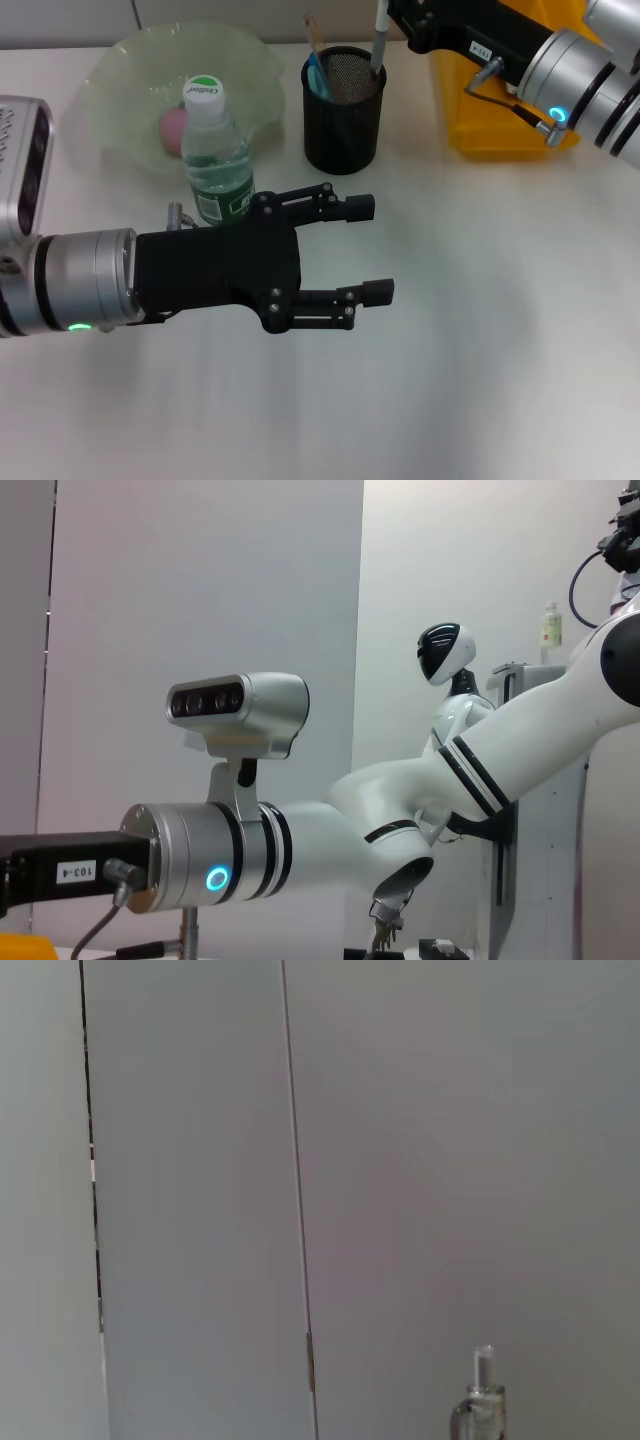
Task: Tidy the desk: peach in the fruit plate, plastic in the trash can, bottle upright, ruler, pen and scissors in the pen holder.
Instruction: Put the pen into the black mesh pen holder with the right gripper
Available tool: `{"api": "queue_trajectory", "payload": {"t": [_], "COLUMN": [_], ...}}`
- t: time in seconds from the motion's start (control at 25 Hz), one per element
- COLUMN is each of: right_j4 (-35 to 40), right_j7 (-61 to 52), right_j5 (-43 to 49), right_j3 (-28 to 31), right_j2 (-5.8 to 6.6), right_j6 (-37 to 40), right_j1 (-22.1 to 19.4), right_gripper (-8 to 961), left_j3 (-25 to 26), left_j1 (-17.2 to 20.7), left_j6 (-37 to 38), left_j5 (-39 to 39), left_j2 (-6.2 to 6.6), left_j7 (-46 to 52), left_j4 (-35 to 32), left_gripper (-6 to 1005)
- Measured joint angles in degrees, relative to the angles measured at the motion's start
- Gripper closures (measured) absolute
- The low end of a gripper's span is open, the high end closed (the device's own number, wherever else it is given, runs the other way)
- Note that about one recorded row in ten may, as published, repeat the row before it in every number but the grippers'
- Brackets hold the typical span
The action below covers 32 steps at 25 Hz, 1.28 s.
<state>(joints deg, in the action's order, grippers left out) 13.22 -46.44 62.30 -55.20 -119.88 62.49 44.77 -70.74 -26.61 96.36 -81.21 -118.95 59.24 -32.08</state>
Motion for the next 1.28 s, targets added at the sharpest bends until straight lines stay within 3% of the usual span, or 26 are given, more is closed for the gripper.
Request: {"api": "queue_trajectory", "payload": {"t": [0.76, 1.28], "right_j4": [-4.26, -4.63], "right_j7": [3.16, 3.02], "right_j5": [-0.12, -0.05], "right_j3": [-1.76, -4.13], "right_j2": [0.00, 0.00], "right_j6": [-3.80, -6.32], "right_j1": [5.50, 5.54], "right_gripper": [734, 689], "left_j3": [-0.01, 0.09], "left_j1": [-1.39, -2.12], "left_j6": [-0.66, -1.84], "left_j5": [0.09, 0.12], "left_j2": [0.02, 0.13], "left_j7": [0.00, 0.00], "left_j4": [-0.05, -0.05], "left_gripper": [199, 199]}}
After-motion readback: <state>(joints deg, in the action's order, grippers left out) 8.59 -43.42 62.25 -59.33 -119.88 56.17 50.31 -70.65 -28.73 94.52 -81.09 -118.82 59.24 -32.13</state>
